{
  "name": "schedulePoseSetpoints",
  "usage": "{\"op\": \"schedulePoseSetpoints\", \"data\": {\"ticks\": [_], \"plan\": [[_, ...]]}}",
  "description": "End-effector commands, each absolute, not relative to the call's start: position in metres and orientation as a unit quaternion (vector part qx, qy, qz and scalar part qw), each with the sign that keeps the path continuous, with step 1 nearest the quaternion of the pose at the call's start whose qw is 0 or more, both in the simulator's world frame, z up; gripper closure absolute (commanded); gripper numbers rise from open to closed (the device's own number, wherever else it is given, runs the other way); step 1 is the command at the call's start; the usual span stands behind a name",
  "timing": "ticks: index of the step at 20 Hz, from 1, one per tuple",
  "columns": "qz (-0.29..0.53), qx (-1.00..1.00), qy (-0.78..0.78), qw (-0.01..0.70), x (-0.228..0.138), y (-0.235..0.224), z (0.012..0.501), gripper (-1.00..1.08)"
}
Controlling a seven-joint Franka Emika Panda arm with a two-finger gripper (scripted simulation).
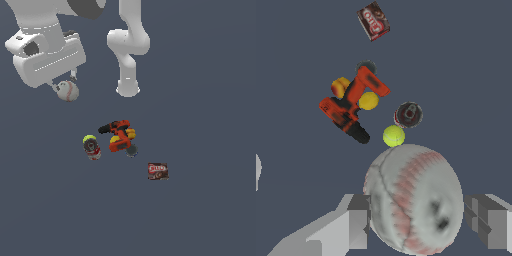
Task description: Pick up a designated object from a clutter of objects.
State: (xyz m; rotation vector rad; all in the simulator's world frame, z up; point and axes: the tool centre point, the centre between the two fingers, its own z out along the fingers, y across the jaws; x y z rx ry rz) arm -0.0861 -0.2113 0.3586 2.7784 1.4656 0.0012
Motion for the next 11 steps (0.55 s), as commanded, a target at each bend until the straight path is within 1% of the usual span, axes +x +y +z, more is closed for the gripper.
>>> {"op": "schedulePoseSetpoints", "data": {"ticks": [1,6,11], "plan": [[0.000,0.884,0.467,0.000,-0.0915,-0.2108,0.3692,1.08],[0.000,0.884,0.467,0.000,-0.0951,-0.2107,0.3771,1.08],[0.000,0.884,0.467,0.000,-0.0930,-0.2112,0.3748,1.08]]}}
